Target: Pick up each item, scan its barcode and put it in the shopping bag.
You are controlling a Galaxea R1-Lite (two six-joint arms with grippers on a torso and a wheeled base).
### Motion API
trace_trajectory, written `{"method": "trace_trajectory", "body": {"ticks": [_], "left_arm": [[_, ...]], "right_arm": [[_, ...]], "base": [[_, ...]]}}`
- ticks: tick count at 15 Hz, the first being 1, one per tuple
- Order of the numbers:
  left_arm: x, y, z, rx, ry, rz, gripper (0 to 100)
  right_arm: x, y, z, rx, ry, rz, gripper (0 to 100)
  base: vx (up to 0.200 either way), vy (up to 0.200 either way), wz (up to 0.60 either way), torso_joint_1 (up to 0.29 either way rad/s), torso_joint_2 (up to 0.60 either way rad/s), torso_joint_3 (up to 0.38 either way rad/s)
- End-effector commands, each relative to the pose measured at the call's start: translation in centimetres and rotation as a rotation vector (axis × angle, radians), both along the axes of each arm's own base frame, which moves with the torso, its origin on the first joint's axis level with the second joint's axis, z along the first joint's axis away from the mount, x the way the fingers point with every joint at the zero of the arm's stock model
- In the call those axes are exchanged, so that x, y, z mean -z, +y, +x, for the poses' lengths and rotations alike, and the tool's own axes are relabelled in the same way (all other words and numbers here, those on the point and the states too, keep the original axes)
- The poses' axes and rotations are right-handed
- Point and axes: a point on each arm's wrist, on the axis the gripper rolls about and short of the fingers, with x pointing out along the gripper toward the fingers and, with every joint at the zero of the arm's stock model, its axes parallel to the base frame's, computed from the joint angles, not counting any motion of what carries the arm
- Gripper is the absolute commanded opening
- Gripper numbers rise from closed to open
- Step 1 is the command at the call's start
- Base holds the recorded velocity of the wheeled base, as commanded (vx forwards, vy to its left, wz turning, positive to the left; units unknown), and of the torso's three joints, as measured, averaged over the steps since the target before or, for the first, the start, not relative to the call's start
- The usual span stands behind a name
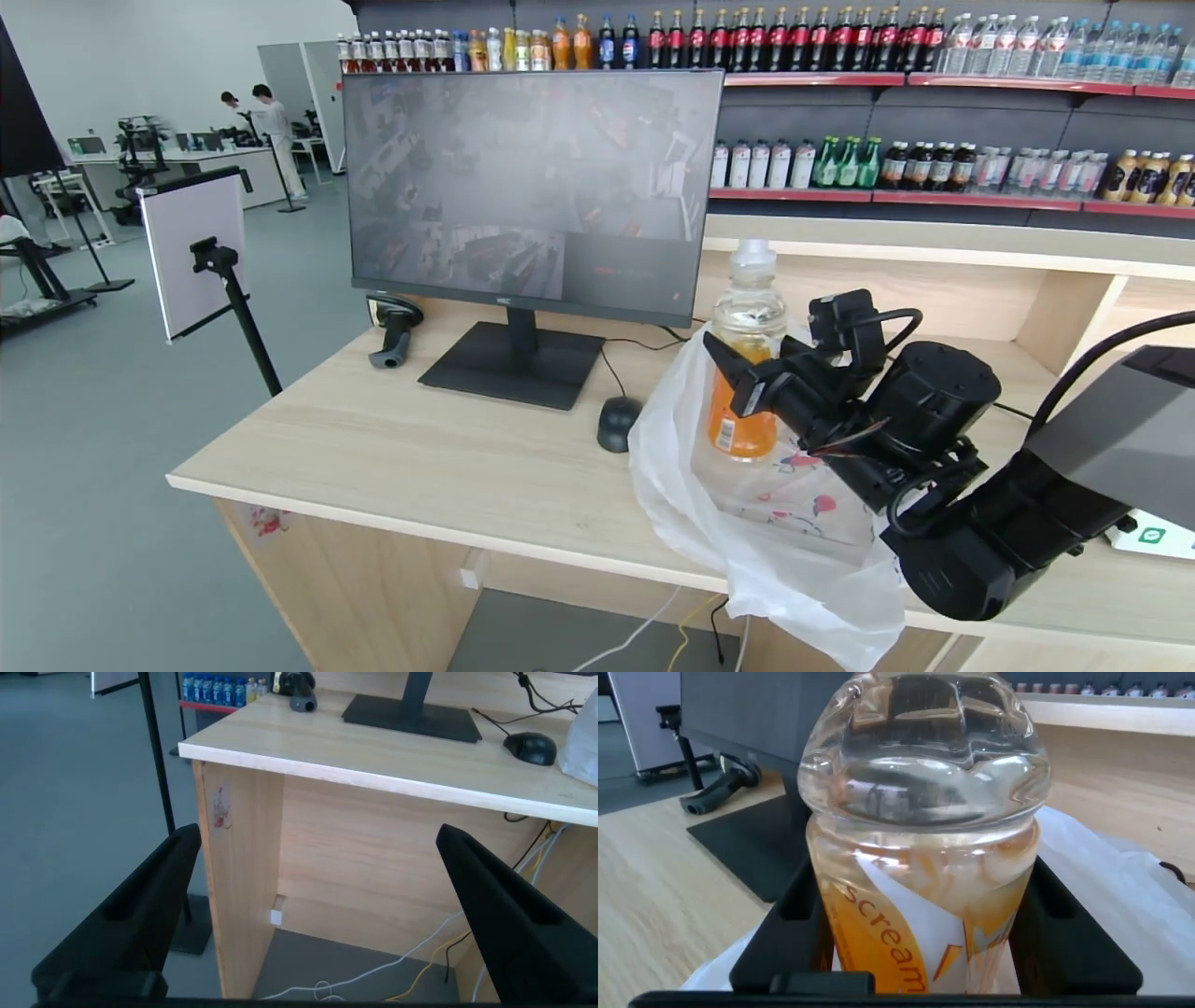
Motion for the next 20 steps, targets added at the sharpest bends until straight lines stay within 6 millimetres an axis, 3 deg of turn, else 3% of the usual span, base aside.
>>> {"method": "trace_trajectory", "body": {"ticks": [1, 11, 20], "left_arm": [[0.0, 0.0, 0.0, 0.000, -0.001, 0.000, 100], [0.0, 0.0, 0.0, 0.000, -0.001, 0.001, 100], [0.0, 0.0, 0.0, 0.000, -0.004, 0.000, 100]], "right_arm": [[0.5, 0.3, 0.4, -0.001, 0.004, -0.007, 0], [2.8, 0.0, -0.6, -0.007, 0.099, -0.044, 0], [3.5, 0.0, -1.5, -0.021, 0.149, -0.030, 0]], "base": [[0.000, 0.000, 0.00, 0.000, 0.00, 0.000], [0.000, 0.000, 0.00, 0.000, 0.00, 0.000], [0.000, 0.000, 0.00, 0.000, 0.00, 0.000]]}}
